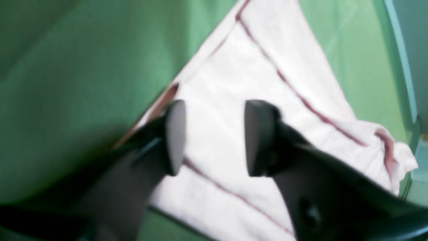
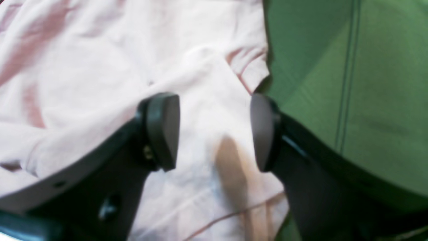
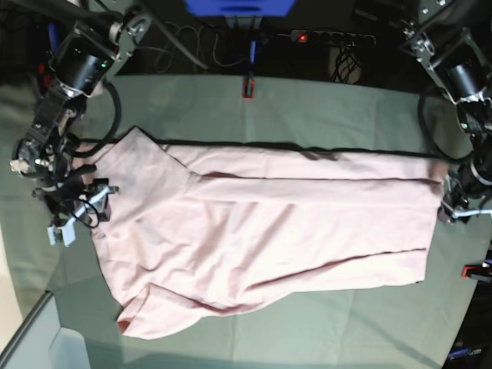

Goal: Layout the t-shirt on the table in an organized manner, then fold the t-shirt properly
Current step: 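Lower the held corner with the right gripper and regrasp the shirt edge, then lift the shirt edge with both grippers and stretch it taut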

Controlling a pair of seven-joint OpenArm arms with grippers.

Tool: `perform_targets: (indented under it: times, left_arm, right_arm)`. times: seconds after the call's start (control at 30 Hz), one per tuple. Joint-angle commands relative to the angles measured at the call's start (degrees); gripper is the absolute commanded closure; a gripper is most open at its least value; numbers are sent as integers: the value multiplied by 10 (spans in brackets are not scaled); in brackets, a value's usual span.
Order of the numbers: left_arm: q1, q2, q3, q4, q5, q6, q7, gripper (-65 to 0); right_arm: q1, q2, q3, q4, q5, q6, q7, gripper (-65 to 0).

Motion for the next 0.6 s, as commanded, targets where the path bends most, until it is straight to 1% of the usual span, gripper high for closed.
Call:
perform_targets:
  times: [0.0,0.1,0.2,0.3,0.43,0.5,0.57]
  left_arm:
    - [-12,-10,-1,14,-11,-6,-8,-325]
    - [-12,-11,-1,17,-13,-7,-8,-345]
    - [-4,-6,-1,62,-13,-7,-3,-345]
    - [42,-5,-1,111,-13,-5,-8,-346]
    - [83,3,-1,108,-7,-7,-10,-346]
    - [95,3,1,79,-7,-5,-37,-346]
    - [99,1,2,40,-7,-5,-76,-346]
  right_arm:
    - [0,10,2,22,9,-1,13,-346]
    - [-23,12,2,49,9,-1,13,-346]
    - [-50,10,2,77,10,-1,13,-346]
    - [-78,8,4,96,10,-1,13,-346]
    - [-96,-4,29,98,11,-1,17,-346]
    - [-96,-5,43,95,11,-1,14,-346]
    - [-100,-5,54,94,11,-1,13,-346]
